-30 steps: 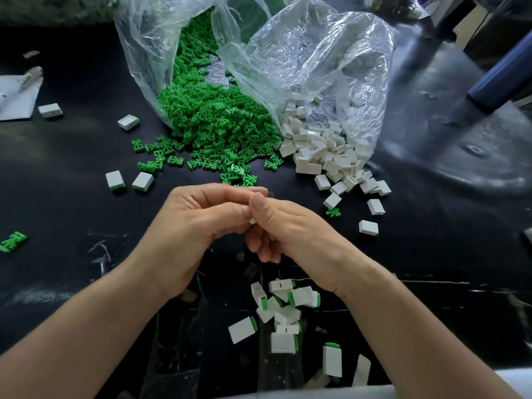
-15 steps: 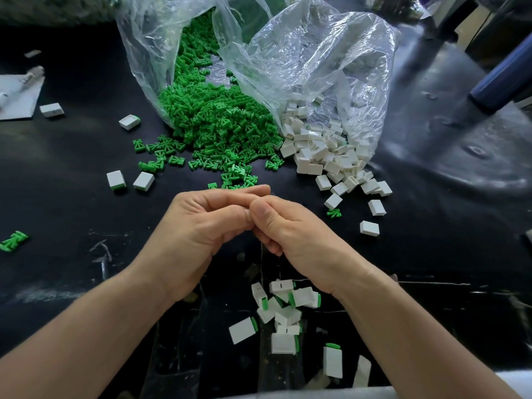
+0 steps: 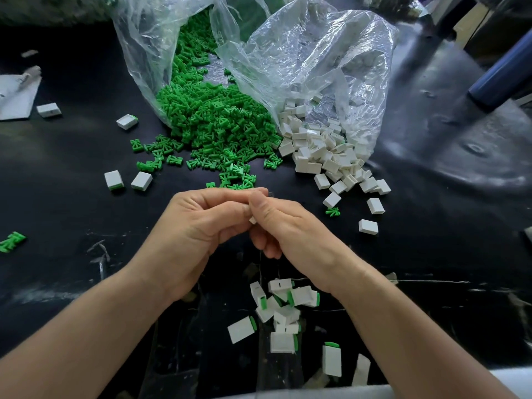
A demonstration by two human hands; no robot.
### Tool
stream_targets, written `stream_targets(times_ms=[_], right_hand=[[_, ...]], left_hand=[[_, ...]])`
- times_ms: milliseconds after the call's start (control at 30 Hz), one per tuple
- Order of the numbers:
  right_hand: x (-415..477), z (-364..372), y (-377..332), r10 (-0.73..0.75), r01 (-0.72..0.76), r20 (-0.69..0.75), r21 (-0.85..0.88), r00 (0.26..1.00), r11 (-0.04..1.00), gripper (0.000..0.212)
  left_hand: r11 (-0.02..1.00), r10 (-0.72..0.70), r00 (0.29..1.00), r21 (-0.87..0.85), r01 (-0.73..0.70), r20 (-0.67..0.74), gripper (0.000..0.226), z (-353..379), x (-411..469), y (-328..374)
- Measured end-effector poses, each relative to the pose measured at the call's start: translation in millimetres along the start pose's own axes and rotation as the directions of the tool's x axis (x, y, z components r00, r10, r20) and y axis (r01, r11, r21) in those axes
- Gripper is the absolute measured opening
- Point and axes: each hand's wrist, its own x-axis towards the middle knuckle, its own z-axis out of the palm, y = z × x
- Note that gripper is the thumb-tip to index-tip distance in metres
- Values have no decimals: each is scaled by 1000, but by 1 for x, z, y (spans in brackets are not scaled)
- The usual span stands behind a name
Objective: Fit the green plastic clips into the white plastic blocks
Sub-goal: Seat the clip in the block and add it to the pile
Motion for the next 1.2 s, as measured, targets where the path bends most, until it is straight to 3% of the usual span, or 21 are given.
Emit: stream_targets(times_ms=[300,433,567,667,767,967,1100,1200], right_hand=[[4,-12,2,42,-44,-75,-26,996,999,72],[6,-30,4,63,-69,-269,-14,961,998,48],[7,-51,11,-79,-116,-560,-304,825,946,24],[6,-63,12,-165,-164,-655,-410,737,897,9],[8,-70,18,-200,-246,-681,-499,705,831,14],[16,-69,28,-166,-361,-654,-590,738,722,28],[19,-67,28,-164,-403,-639,-641,751,653,36],[21,-66,29,-177,-416,-629,-673,757,611,30]], left_hand=[[1000,-20,1000,24,20,-3,27,1,-1,2],[995,-52,997,79,57,-64,30,0,0,2],[989,-77,996,122,82,-45,29,2,-1,1],[984,-63,997,163,68,-35,32,4,-2,1],[969,-52,999,243,51,-2,26,5,-4,1],[918,-114,981,394,42,159,34,8,-9,1],[918,-68,991,395,18,114,38,6,-7,1],[929,-60,993,371,19,100,40,5,-6,1]])
